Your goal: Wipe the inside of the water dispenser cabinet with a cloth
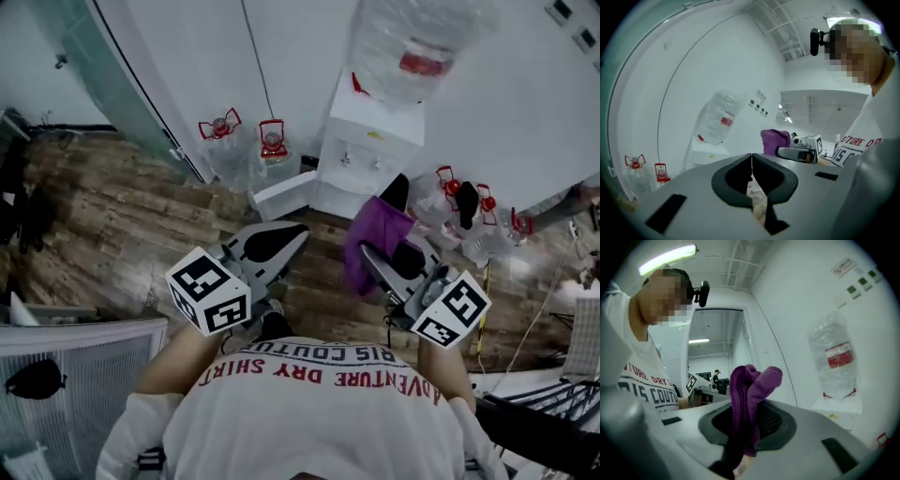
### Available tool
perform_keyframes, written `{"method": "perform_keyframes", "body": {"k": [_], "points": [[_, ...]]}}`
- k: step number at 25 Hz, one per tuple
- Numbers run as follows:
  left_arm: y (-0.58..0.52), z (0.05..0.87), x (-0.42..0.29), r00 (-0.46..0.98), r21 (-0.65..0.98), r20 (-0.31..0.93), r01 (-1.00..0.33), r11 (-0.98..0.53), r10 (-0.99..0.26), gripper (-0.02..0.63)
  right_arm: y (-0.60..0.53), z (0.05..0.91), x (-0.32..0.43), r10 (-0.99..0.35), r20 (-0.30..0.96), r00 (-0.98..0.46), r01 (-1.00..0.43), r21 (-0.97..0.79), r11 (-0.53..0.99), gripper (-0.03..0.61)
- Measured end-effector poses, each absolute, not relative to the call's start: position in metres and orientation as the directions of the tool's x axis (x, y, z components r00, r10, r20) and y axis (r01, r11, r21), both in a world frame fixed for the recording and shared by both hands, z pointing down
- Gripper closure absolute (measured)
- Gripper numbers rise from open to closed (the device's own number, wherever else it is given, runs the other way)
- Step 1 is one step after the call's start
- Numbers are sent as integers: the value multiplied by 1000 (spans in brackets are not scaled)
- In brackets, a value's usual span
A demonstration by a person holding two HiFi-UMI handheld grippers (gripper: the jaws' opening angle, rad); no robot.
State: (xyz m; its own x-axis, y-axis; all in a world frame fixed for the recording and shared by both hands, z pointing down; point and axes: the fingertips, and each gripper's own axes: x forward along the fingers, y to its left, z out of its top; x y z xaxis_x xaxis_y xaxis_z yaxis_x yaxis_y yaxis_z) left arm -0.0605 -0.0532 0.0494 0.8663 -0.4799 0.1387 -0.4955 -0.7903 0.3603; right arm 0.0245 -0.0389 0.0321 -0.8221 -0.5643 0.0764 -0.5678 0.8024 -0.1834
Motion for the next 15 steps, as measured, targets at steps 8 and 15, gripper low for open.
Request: {"method": "perform_keyframes", "body": {"k": [8, 15], "points": [[46, -4, 15, 875, 270, 75, -480, -835, -479, 586, 62, -2, 108, -608, 0, -794, -602, -146, 785, 485], [100, -18, 41, 865, 207, 72, -499, -841, -496, 586, 116, -19, 135, -609, -54, -791, -600, -123, 790, 485]]}}
